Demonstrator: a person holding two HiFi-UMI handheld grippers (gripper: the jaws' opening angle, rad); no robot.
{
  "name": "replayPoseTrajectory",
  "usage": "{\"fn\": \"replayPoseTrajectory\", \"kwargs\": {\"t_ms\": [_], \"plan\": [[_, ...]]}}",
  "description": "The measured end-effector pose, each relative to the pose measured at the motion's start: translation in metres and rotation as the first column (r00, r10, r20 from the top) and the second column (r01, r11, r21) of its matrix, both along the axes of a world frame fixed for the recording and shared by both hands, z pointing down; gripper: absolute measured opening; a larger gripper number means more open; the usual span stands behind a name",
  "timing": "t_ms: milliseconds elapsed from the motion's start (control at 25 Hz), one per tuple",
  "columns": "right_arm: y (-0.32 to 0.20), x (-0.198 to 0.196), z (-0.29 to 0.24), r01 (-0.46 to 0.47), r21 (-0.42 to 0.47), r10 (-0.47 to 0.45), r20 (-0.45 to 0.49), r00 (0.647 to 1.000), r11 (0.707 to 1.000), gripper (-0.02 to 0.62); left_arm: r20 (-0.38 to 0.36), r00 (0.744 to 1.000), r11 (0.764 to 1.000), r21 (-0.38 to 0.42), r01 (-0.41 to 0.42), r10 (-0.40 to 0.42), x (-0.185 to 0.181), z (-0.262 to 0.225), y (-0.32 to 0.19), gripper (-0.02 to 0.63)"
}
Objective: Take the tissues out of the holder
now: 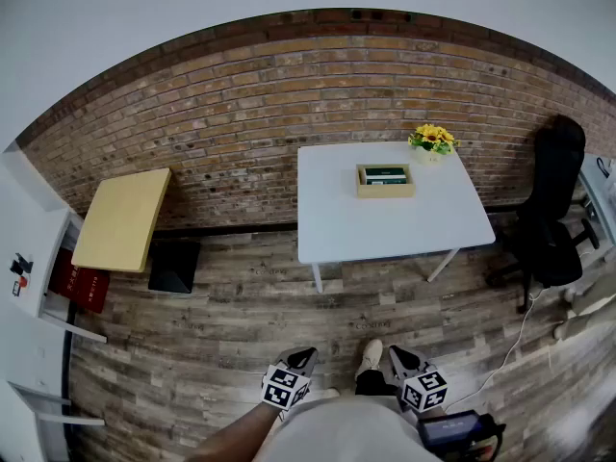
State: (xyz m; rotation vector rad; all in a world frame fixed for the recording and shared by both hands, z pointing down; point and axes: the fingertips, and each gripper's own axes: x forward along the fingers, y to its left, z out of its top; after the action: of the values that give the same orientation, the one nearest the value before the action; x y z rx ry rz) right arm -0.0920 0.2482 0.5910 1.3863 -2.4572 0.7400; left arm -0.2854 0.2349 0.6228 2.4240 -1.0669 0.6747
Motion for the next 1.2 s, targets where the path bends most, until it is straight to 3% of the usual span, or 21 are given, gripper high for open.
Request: {"fn": "replayPoseTrajectory", "kwargs": {"t_ms": [520,1200], "plan": [[0.049,-0.012,-0.01,-0.017,0.028,0.017,0.002,1.0,0.999,0.005,-0.023,0.999,1.0,0.009,-0.028,0.029,-0.002,-0.007,0.05,0.009],[0.058,-0.005,-0.001,-0.053,0.016,0.053,-0.013,0.999,0.998,0.005,-0.028,0.997,0.997,0.0,-0.073,0.073,0.017,-0.005,0.059,0.008]]}}
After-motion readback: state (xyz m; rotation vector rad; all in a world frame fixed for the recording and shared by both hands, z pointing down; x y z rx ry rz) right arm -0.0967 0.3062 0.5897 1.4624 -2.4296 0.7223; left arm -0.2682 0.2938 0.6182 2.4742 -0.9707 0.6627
